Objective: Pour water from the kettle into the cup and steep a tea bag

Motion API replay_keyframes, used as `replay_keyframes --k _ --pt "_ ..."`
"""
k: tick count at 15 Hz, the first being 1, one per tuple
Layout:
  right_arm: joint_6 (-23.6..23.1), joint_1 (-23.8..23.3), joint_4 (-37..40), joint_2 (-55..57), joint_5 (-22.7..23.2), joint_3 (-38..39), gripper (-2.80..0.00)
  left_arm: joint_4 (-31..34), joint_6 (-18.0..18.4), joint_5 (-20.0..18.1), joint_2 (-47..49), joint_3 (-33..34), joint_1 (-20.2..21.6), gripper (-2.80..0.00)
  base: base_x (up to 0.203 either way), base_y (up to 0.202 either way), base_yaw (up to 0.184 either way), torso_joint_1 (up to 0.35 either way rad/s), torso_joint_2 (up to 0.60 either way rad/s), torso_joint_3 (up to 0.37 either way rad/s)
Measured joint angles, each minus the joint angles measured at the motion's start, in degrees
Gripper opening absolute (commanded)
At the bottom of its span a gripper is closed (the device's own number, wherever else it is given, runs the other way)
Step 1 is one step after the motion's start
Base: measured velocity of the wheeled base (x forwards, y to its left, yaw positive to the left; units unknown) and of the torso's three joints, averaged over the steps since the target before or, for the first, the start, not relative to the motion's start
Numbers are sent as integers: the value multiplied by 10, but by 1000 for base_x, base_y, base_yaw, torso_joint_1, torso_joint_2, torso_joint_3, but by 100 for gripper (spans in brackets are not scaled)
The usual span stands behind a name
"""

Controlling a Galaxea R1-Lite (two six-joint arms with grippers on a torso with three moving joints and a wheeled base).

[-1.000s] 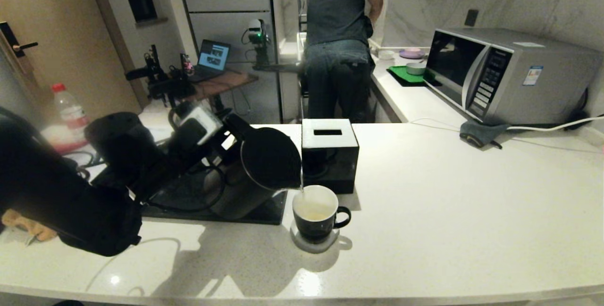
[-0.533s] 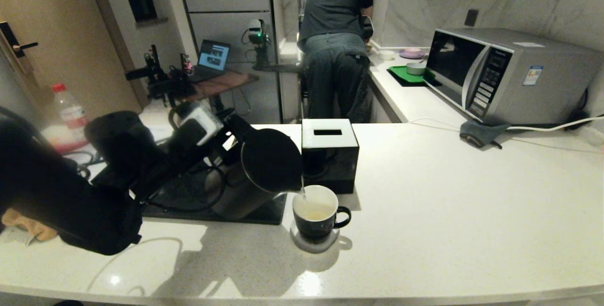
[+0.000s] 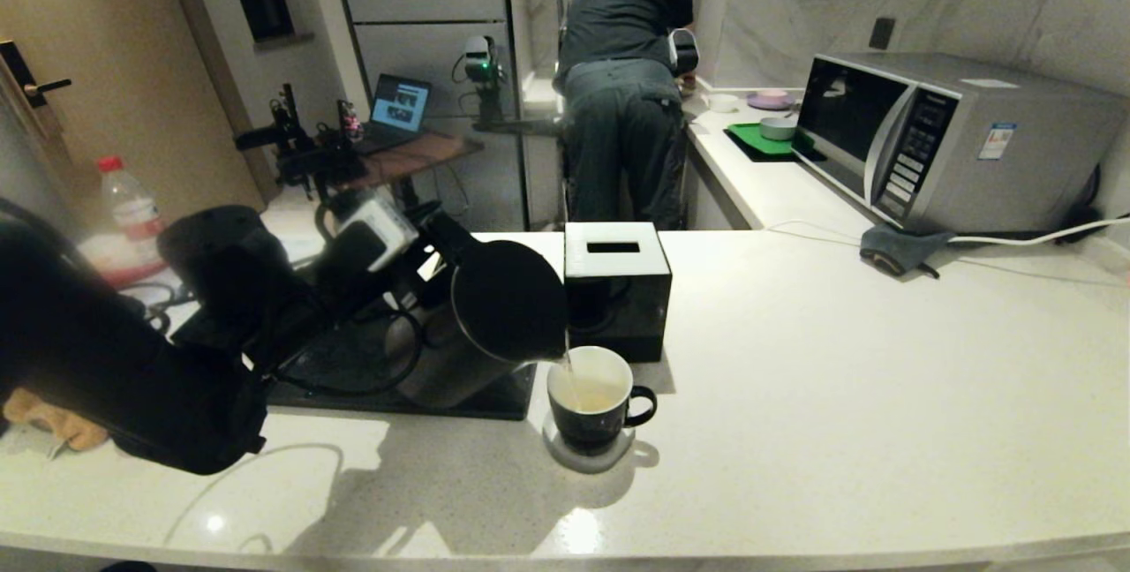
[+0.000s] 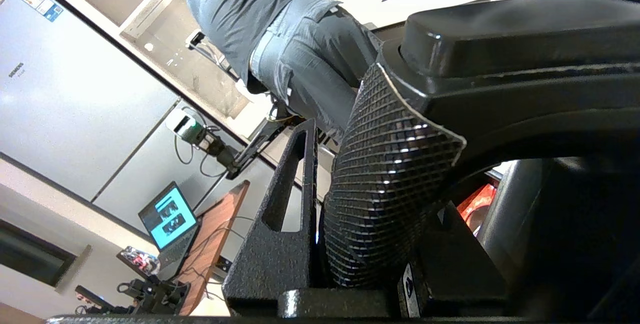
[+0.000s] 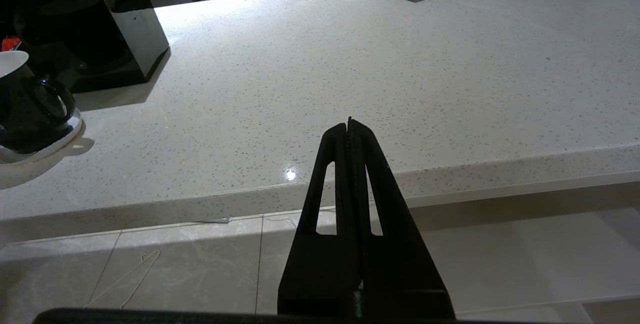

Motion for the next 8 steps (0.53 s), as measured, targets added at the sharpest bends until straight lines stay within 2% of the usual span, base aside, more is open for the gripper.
replay_keyframes --k 8 --pt "0 0 0 0 0 0 -280 1 0 0 0 0 0 -280 0 0 0 0 0 0"
